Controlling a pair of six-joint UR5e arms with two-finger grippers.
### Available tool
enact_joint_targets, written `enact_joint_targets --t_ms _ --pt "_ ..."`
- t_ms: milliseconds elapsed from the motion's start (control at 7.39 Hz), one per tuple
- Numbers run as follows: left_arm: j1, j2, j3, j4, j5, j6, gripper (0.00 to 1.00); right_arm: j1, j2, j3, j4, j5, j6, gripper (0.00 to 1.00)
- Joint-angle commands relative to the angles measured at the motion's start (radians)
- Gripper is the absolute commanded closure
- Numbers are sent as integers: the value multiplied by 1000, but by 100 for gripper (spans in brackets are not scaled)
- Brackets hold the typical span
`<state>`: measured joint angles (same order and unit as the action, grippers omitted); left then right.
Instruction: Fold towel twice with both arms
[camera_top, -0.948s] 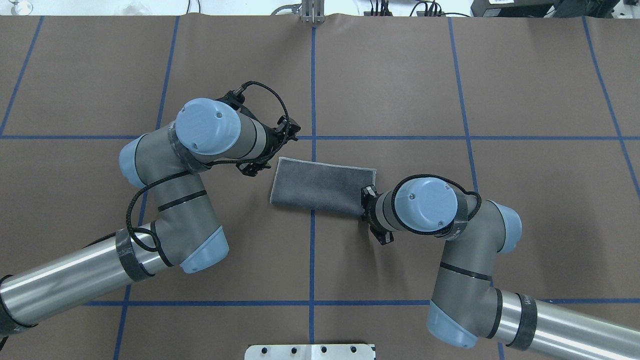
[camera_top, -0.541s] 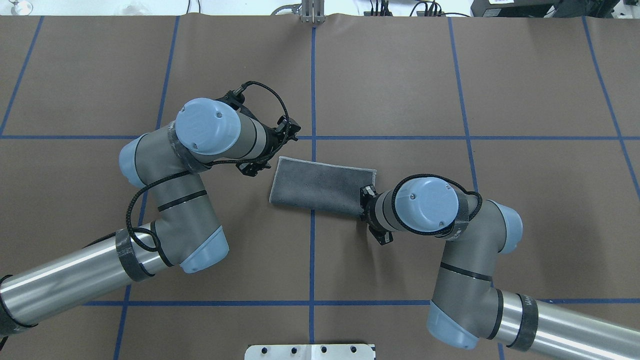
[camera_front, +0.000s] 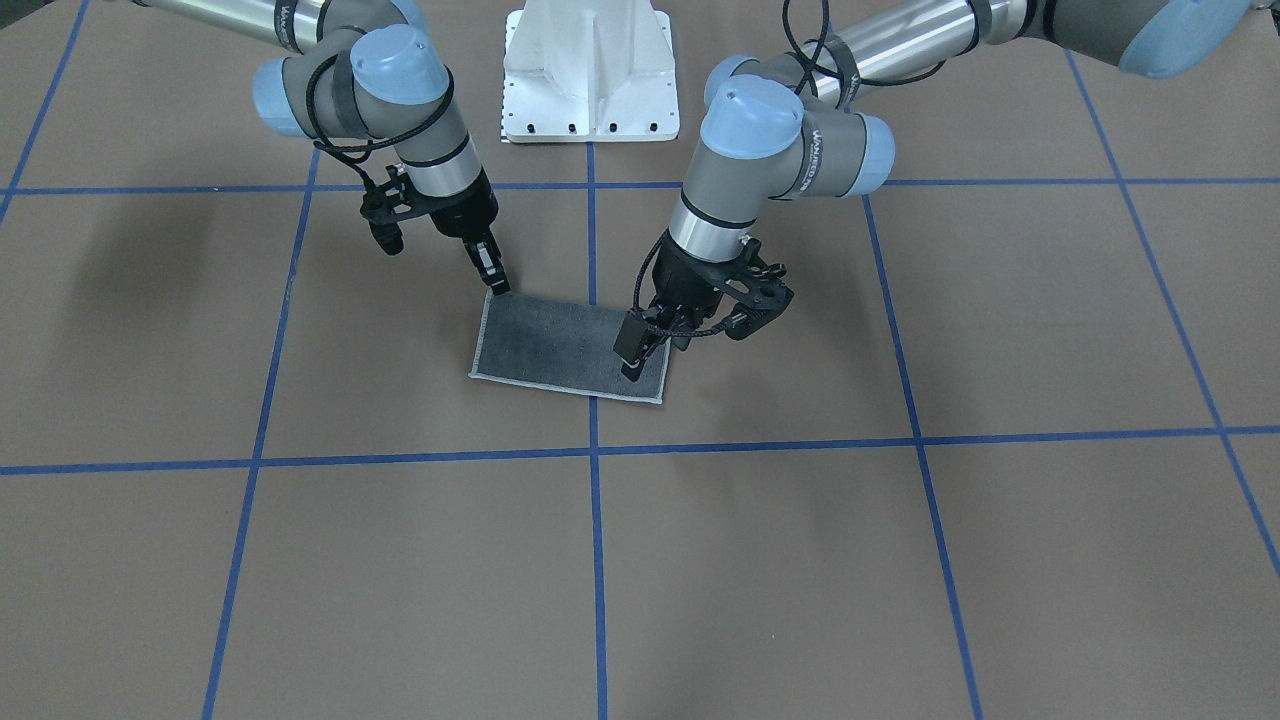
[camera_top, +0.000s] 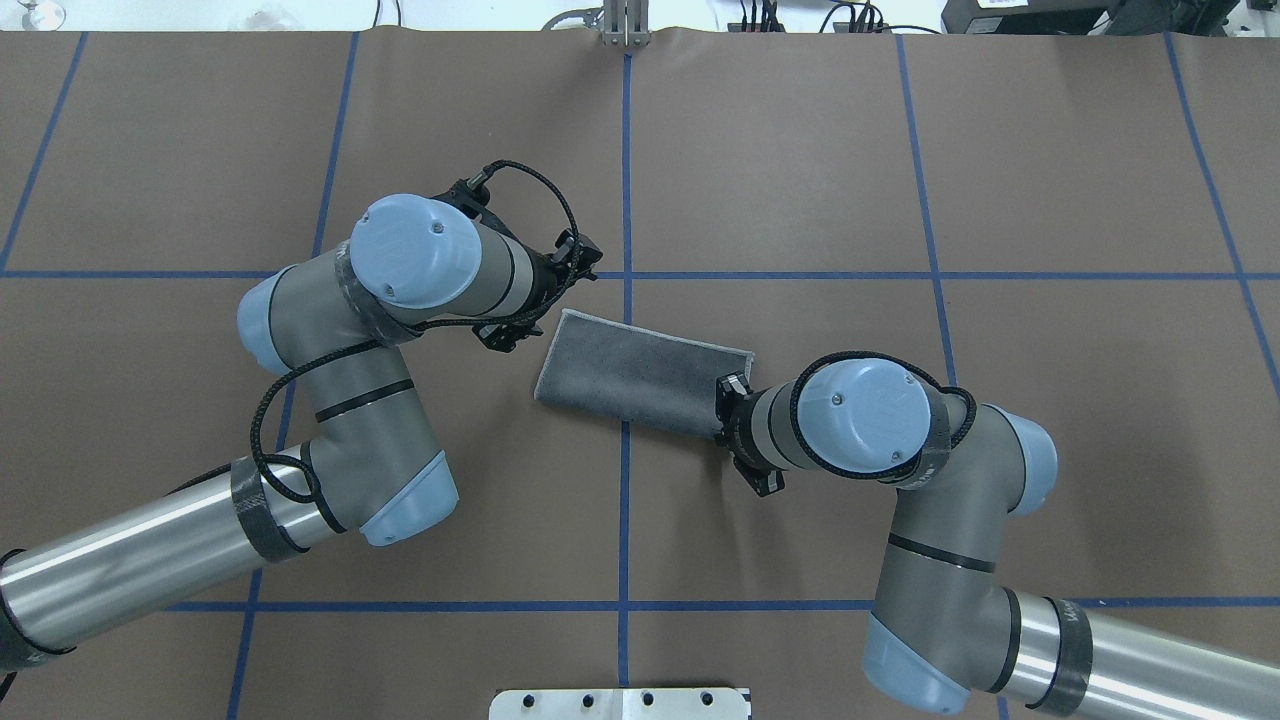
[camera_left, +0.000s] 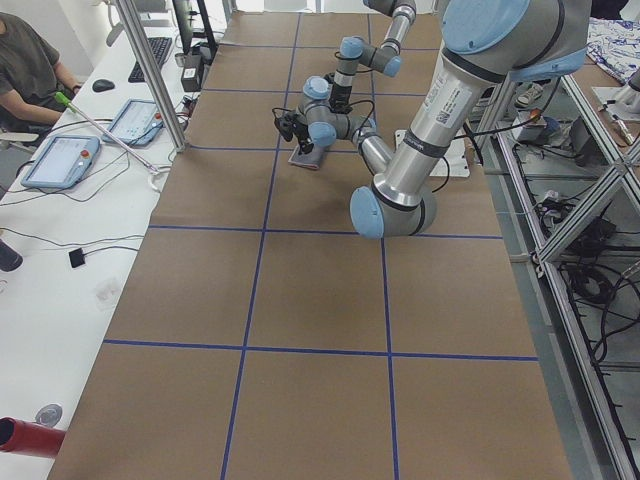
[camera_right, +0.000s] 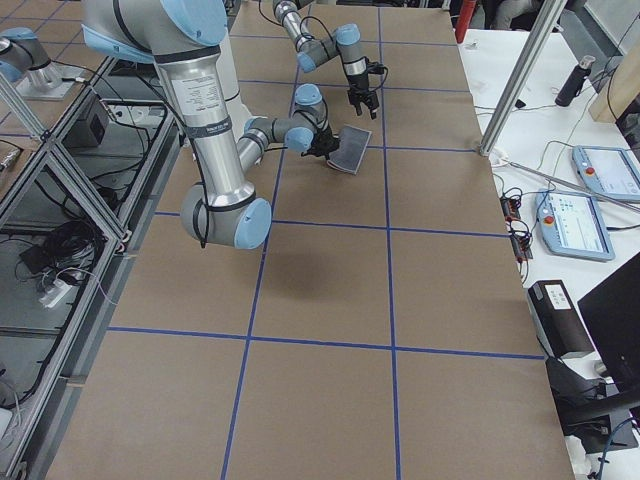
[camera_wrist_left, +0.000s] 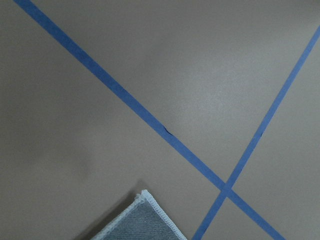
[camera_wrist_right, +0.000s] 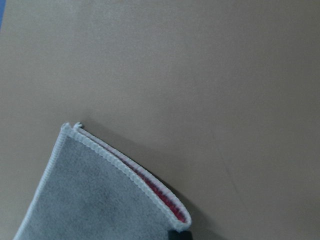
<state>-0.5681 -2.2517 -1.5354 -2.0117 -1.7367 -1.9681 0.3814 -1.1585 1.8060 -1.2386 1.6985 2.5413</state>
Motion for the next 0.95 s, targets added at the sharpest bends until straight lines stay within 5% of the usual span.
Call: enact_joint_targets --t_ms 0,406,541,677,812 --pt "-1 3 -15 4 -4 0 8 -77 -1 77 -98 6 2 100" --pt "11 43 -75 10 -6 -5 8 -151 32 93 -119 6 2 100" --pt "26 72 -93 8 -4 -5 8 -153 33 93 -117 6 2 91" --pt "58 81 -86 8 2 -5 8 -150 30 104 -128 6 1 1" --pt "85 81 -81 10 8 -5 10 -113 29 117 -128 9 -4 0"
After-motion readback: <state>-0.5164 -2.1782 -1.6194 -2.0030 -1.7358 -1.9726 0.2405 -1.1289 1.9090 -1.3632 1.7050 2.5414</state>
